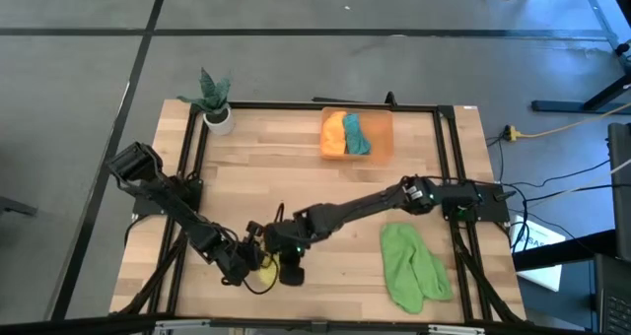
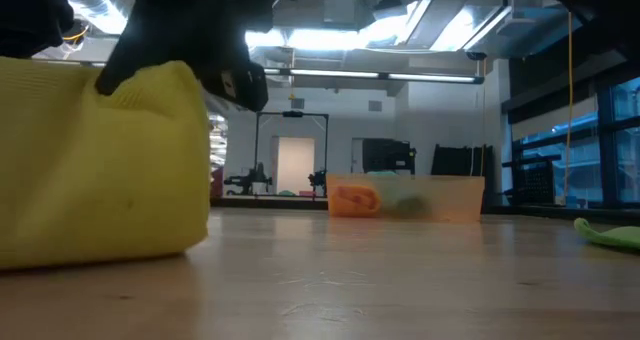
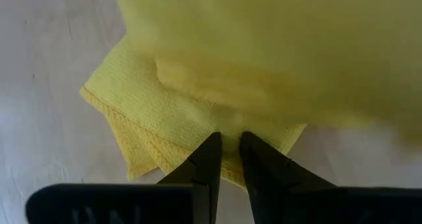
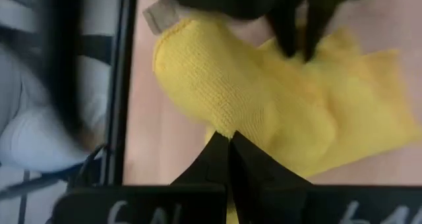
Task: Roll microfiber towels into tight, uniform cylinder then place into a basket
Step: Roll the yellow microfiber towel
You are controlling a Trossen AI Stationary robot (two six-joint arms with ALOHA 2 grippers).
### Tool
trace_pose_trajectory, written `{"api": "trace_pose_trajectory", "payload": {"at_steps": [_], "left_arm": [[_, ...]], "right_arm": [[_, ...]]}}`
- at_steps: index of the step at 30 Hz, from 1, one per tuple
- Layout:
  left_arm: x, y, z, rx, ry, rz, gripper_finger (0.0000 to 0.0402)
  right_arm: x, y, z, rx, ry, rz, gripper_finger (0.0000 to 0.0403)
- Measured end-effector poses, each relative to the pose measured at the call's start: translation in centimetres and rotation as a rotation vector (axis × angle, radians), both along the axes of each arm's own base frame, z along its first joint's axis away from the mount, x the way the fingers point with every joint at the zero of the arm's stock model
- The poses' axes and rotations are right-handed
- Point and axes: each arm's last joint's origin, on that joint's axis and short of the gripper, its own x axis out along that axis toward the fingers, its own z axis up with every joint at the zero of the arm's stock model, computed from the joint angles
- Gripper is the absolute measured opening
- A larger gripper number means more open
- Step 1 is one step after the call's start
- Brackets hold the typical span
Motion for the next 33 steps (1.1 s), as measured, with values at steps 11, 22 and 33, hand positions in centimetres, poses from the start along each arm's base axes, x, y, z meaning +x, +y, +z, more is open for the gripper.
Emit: {"api": "trace_pose_trajectory", "payload": {"at_steps": [11, 22, 33], "left_arm": [[0.4, -0.5, 0.5, -0.01, 0.006, -0.053, 0.0055], [-0.3, -0.6, 2.7, -0.042, 0.048, -0.052, 0.0055], [0.1, -2.2, 4.2, -0.07, -0.085, -0.083, 0.0055]], "right_arm": [[0.5, -2.3, 0.0, 0.099, 0.054, -0.028, 0.0006], [0.0, -1.6, -0.2, 0.068, 0.079, -0.001, 0.0006], [0.0, -1.7, -0.2, 0.061, 0.082, -0.003, 0.0006]]}}
